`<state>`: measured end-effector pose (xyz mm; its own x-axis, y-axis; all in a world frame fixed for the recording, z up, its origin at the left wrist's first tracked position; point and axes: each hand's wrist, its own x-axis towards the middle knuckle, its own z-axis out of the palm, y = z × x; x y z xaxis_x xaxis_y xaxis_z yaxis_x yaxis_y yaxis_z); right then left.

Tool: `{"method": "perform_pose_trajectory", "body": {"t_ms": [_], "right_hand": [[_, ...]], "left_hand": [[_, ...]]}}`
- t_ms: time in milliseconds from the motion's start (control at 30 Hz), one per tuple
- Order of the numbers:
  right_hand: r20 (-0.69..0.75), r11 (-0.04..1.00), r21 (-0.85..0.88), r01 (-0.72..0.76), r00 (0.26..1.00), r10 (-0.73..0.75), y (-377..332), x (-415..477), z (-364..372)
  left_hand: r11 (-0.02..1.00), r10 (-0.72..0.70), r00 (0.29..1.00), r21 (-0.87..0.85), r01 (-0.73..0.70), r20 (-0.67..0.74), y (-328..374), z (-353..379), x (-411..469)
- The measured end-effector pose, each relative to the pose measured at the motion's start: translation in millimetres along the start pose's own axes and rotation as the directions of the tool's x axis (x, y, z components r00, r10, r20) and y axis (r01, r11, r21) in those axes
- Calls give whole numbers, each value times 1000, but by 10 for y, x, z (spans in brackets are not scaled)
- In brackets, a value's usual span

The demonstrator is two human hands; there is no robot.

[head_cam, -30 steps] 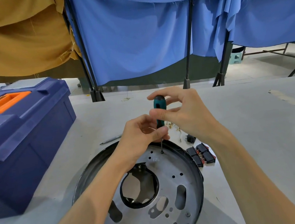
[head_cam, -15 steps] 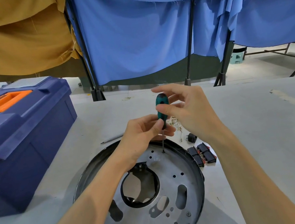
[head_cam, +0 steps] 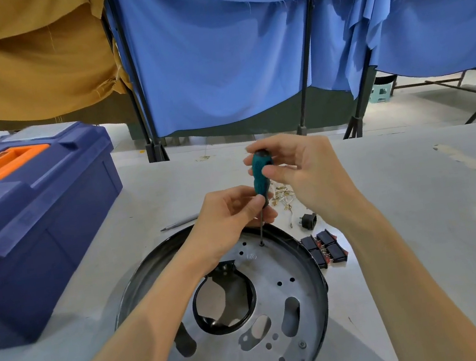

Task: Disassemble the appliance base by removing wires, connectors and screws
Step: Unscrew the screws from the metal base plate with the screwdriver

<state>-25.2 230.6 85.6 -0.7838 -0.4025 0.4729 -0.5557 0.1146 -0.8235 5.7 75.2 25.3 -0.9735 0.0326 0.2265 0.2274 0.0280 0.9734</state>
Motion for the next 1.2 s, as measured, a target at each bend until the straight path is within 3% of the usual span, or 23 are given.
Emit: {"method": "perform_pose_trajectory", "body": {"t_ms": [200,367,500,633,767,933,1133,1200], "right_hand": [[-15,993,-111,38,999,-40,-1,-18,68],[-9,1000,7,1,1000,-1,4,-1,9],[7,997,-74,18,1000,-18,7,-20,40],[-59,997,-77,19,998,-23,22,-4,4],[-6,1000,-17,12,1000,-12,15,-1,-53],[8,996,-89,30,1000,-30,-2,-25,32],[26,998,65,-5,1000,3,-18,-16,7],[32,1000,26,12,999,-13,-27,-25,20]], "left_hand": [[1000,6,1000,25,-6,-22,39,-8,-13],[999,-15,1000,-36,15,2,23,-6,-9],[999,4,999,35,-2,-47,36,-12,-9],[1000,7,1000,-2,-7,20,49,12,-23],[1000,-5,1000,-28,5,4,16,0,-16],[999,13,999,38,-12,-43,22,-26,-1],[1000,16,997,-3,-16,71,26,1,-18],[1000,3,999,-19,-2,45,21,6,-20]]}}
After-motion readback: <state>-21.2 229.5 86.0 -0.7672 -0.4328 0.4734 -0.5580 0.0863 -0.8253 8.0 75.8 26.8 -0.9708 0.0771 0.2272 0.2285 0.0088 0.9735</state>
